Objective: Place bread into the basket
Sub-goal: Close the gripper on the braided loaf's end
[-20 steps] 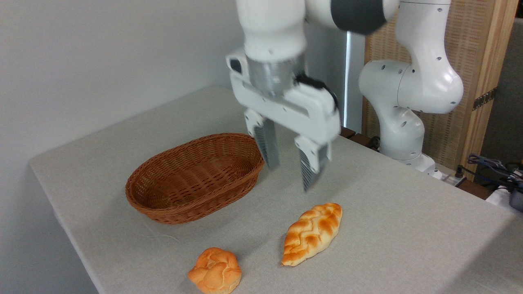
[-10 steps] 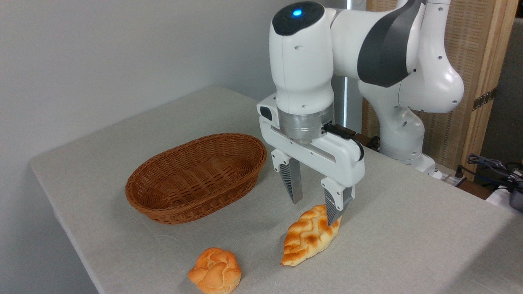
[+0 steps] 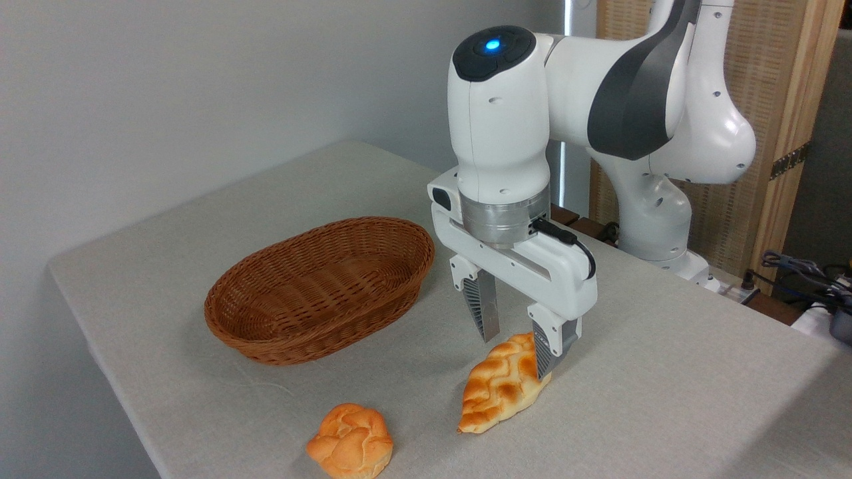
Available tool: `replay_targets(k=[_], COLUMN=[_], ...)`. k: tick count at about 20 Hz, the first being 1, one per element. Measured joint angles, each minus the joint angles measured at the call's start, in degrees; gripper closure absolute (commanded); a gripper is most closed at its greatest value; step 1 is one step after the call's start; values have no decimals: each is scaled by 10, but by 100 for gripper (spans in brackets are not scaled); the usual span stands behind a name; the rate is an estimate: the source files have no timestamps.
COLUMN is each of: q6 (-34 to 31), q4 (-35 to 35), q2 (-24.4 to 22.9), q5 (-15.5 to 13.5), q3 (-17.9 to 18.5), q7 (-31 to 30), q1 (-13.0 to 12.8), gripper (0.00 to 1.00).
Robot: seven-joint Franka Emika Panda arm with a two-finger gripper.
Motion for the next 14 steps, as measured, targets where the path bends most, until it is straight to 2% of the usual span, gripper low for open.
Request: replay_targets(k=[12, 13, 14], q6=[44, 49, 52], q4=[-20, -22, -24], q2=[14, 15, 16], q5=[0, 0, 0], q3=[9, 9, 9], q7=[12, 13, 13], q1=[0, 0, 0], gripper=[0, 1, 6])
